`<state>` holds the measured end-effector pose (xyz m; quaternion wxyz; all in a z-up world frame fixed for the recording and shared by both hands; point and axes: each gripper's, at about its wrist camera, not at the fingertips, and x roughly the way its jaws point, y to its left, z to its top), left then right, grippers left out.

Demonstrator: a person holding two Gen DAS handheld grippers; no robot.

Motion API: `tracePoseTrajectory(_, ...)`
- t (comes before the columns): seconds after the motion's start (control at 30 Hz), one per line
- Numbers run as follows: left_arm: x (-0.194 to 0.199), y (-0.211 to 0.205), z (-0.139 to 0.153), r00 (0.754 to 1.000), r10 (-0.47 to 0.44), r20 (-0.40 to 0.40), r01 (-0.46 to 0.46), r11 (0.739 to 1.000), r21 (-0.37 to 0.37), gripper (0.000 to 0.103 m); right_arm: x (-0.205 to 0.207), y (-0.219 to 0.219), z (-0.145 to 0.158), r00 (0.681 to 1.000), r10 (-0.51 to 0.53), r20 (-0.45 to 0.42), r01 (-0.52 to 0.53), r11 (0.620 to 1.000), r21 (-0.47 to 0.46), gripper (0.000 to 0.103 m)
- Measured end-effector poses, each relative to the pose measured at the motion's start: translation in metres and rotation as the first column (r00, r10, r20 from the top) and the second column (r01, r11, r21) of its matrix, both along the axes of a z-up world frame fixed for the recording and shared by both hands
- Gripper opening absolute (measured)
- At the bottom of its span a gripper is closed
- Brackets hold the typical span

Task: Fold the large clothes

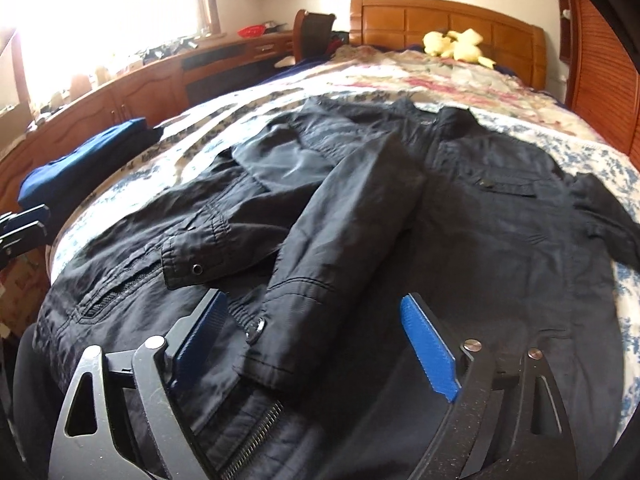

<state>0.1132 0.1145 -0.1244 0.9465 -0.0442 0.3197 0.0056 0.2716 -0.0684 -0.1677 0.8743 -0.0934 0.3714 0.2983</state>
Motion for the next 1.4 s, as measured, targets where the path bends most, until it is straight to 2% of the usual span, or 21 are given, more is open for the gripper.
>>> tracePoseTrajectory(0.07, -0.004, 0.002, -0.004, 1.0, 0.013, 0.003, -0.013, 1.0, 0.021, 0.042, 0.002, 0.004, -0.009, 1.0, -0.003, -0.008, 0.003, 1.0, -0.013, 0.08)
tracePoseTrajectory(0.13, -0.009, 0.006, -0.008, 1.0, 0.022, 0.003, -0.022, 1.0, 0.021, 0.042, -0.001, 0.006, -0.012, 1.0, -0.005, 0.008, 0.006, 1.0, -0.021, 0.079)
tracePoseTrajectory(0.27, -0.012, 0.009, -0.012, 0.999, 0.035, 0.002, -0.035, 0.999, 0.01, 0.042, -0.005, 0.002, -0.011, 1.0, -0.004, 0.028, 0.004, 1.0, 0.003, 0.076)
tracePoseTrajectory(0.57, -0.015, 0.0, -0.006, 0.999, 0.043, 0.015, -0.044, 0.997, 0.057, 0.042, -0.005, -0.005, -0.01, 1.0, -0.013, 0.017, 0.013, 0.999, 0.049, 0.069)
tracePoseTrajectory(0.7, -0.014, -0.003, -0.004, 0.999, 0.039, 0.016, -0.039, 0.998, 0.048, 0.042, -0.004, -0.006, -0.009, 1.0, -0.011, 0.022, 0.01, 0.998, 0.06, 0.065)
tracePoseTrajectory(0.77, -0.011, -0.006, -0.004, 0.999, 0.036, 0.016, -0.037, 0.998, 0.051, 0.042, -0.005, -0.007, -0.009, 1.0, -0.009, 0.023, 0.008, 0.998, 0.066, 0.052)
tracePoseTrajectory(0.87, -0.008, -0.01, -0.005, 0.999, 0.027, 0.016, -0.028, 0.998, 0.055, 0.042, -0.007, -0.007, -0.009, 1.0, -0.001, 0.027, 0.0, 0.998, 0.069, 0.039)
tracePoseTrajectory(1.0, -0.005, -0.017, -0.007, 1.0, 0.017, 0.014, -0.018, 0.998, 0.059, 0.042, -0.007, -0.009, -0.008, 1.0, 0.004, 0.021, -0.005, 0.997, 0.082, 0.032)
tracePoseTrajectory(1.17, 0.001, -0.02, -0.01, 1.0, 0.009, 0.01, -0.009, 0.999, 0.048, 0.042, -0.01, -0.012, -0.004, 1.0, 0.021, 0.023, -0.024, 0.994, 0.106, 0.013)
tracePoseTrajectory(1.4, 0.01, -0.027, -0.008, 1.0, -0.006, 0.019, 0.005, 0.999, 0.037, 0.042, -0.031, -0.022, 0.017, 0.997, 0.059, 0.051, -0.065, 0.989, 0.133, 0.008)
